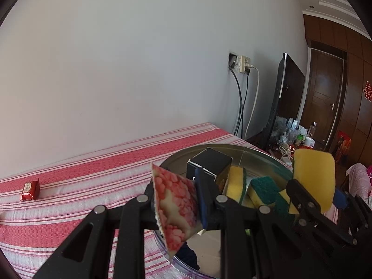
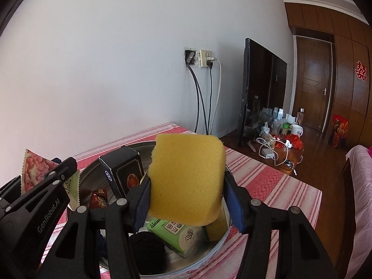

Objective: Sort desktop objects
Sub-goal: 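Open both tools to drop the wrapper and sponge into the basin, then move both open tools back toward the last items on the table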

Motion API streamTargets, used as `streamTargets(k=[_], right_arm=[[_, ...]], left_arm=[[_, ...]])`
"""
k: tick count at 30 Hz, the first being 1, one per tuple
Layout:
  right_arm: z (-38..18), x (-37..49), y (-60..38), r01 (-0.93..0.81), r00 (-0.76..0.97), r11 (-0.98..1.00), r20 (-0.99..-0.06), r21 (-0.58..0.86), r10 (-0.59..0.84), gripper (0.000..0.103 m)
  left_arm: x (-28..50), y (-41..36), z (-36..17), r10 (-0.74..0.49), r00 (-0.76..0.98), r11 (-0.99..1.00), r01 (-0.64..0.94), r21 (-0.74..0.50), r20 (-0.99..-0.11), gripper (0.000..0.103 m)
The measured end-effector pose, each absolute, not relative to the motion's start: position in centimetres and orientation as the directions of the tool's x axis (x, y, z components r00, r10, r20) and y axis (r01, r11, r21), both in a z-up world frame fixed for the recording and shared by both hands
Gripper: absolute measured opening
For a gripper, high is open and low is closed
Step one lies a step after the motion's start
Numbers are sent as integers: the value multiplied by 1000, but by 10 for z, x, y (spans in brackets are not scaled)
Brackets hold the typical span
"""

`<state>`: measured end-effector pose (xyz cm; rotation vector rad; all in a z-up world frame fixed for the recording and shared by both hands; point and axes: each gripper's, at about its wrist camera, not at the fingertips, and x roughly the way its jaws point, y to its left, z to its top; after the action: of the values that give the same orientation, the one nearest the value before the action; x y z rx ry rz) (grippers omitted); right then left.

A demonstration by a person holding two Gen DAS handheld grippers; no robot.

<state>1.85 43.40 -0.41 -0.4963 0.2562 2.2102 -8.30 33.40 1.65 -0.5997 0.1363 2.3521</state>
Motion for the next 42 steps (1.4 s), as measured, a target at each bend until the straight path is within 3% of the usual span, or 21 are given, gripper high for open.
streamTargets(k=[11, 12, 14, 17, 21, 23, 31, 34, 42], right_arm=[[-14, 18, 440, -780, -562, -625, -462, 20, 687, 62], [-14, 17, 440, -778, -564, -628, -461, 20, 685, 63], [-15, 14, 438, -773, -567, -634, -462, 15, 682, 65], [-14, 15, 436, -775, -569, -632, -454, 19, 685, 67], [-10, 20, 436, -773, -587, -632, -431, 48, 685, 74], [-9, 20, 434, -774, -587, -632, -426, 45, 689, 74], [-2, 24, 425, -770, -593, -637, -412, 37, 692, 75], [1, 27, 417, -762, -607, -646, -402, 51, 685, 81], [14, 23, 378, -709, -679, -698, -359, 96, 640, 84]], left_arm=[[-82, 338, 12, 602, -655, -753, -656, -52, -457, 25], [-82, 337, 12, 604, -655, -752, -657, -54, -454, 29], [-81, 335, 14, 603, -664, -755, -653, -50, -442, 54], [-82, 327, 18, 592, -692, -774, -631, -53, -413, 71], [-87, 319, 22, 591, -702, -786, -613, -85, -398, 84], [-86, 315, 23, 598, -704, -783, -615, -92, -383, 96], [-78, 295, 30, 586, -728, -799, -593, -101, -356, 102], [-79, 276, 32, 583, -730, -805, -580, -126, -357, 102], [-79, 213, 41, 490, -797, -866, -491, -96, -353, 102]])
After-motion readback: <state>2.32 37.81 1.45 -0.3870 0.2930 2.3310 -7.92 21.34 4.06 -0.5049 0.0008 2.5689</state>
